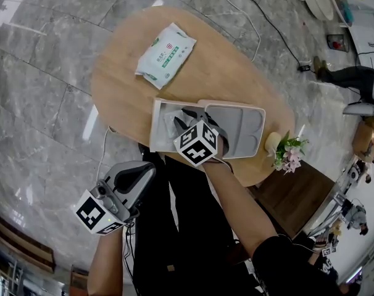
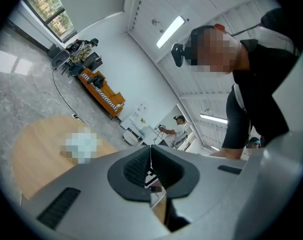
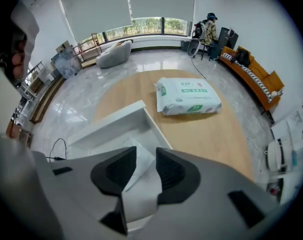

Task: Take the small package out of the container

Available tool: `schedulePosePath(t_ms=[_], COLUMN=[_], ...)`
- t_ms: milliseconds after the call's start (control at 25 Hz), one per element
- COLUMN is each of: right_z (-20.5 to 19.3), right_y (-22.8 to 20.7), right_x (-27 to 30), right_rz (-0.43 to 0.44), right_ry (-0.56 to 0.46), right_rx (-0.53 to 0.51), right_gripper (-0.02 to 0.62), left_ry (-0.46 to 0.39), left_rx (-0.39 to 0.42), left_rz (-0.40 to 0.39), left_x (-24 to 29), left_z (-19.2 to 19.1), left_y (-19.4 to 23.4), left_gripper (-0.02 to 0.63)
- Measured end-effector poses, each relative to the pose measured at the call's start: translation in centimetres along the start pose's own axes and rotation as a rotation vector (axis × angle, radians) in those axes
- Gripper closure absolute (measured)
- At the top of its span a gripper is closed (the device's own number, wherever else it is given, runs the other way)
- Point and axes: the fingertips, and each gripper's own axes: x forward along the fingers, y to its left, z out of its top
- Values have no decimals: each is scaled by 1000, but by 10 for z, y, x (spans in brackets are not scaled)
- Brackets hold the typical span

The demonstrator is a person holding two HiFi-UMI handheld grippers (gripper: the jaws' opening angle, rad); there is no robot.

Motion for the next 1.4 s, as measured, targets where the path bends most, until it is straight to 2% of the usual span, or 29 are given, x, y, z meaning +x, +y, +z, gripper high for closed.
schedulePosePath(t_ms=[200,560,720,920,1080,1160,1240,1400], right_z=[-4,0,-4,-5,-5,-5,-3,-1], right_y=[0,13,19,22,27,27,27,27], right_x=[10,25,36,42,43,43,43,36], right_rz=[-8,-17,-3,16,55,51,40,46], right_ry=[80,163,211,219,205,196,188,166], right_rx=[-70,-196,-229,-249,-250,-249,-249,-222], right_gripper=[464,465,454,460,519,538,583,583], left_ry=[1,-7,-7,-29,-36,-37,-37,-36], left_rx=[4,0,-8,-12,-14,-15,-16,-18], left_rz=[-23,-34,-32,-23,-22,-21,-23,-31], left_x=[1,-4,-8,-13,-16,-17,-17,-18], left_z=[1,4,1,5,6,5,4,4], left_y=[-3,3,5,9,10,10,8,5], left_gripper=[588,588,588,588,589,588,588,588])
